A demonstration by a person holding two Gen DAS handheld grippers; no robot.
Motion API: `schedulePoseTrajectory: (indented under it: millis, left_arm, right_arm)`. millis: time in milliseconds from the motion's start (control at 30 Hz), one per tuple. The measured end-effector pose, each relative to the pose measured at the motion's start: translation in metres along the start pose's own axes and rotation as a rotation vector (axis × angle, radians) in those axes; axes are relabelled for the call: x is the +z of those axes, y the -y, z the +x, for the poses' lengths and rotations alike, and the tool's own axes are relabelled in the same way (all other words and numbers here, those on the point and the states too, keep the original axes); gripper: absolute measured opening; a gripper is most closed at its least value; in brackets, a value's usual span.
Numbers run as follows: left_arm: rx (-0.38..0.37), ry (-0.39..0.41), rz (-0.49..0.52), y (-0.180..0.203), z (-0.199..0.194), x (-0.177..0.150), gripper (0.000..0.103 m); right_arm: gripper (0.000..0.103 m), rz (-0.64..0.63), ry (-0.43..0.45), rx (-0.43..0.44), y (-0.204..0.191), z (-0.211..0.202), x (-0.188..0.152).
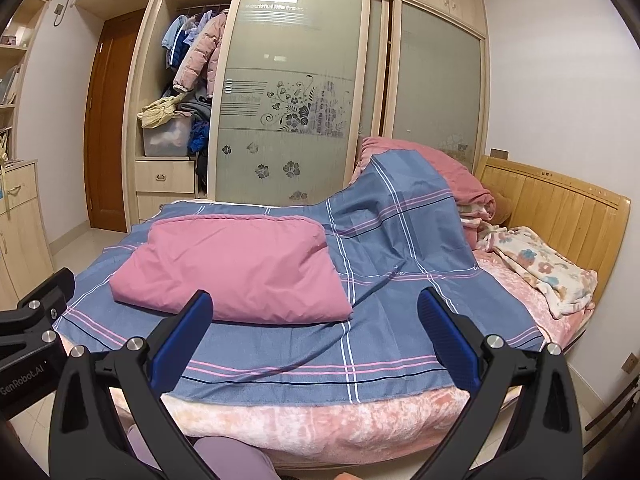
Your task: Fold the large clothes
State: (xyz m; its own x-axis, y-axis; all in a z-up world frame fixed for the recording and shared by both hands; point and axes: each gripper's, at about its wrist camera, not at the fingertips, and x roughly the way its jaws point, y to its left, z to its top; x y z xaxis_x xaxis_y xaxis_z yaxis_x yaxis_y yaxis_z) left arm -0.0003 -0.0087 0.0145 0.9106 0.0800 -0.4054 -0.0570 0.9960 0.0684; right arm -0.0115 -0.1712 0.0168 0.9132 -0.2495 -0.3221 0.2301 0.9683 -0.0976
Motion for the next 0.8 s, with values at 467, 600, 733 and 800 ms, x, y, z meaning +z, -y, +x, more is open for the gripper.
schedulePoseTrajectory:
  millis: [467, 600, 733, 800]
  left_arm:
    - [0.004, -0.006, 0.003, 0.0023, -0.0004, -0.0019, 0.101]
    - [0.003, -0.006, 0.005, 0.0037, -0.0008, -0.0021, 0.101]
    - [0.004, -0.004, 0.005, 0.0047, -0.0008, -0.0022, 0.101]
    - [0.005, -0.005, 0.007, 0.0050, -0.0003, -0.0025, 0.101]
  right_arm:
    - [0.102, -0.003, 0.007, -0.023, -0.0053, -0.0073, -0.0029]
    - [0.102, -0.006, 0.011, -0.031, -0.0059, -0.0084, -0.0031]
    - [0.102, 0.004, 0.007, -0.028, -0.0065, -0.0092, -0.0036]
    - [0.102, 0.006, 0.006, -0.029, -0.0069, -0.0098, -0.0044]
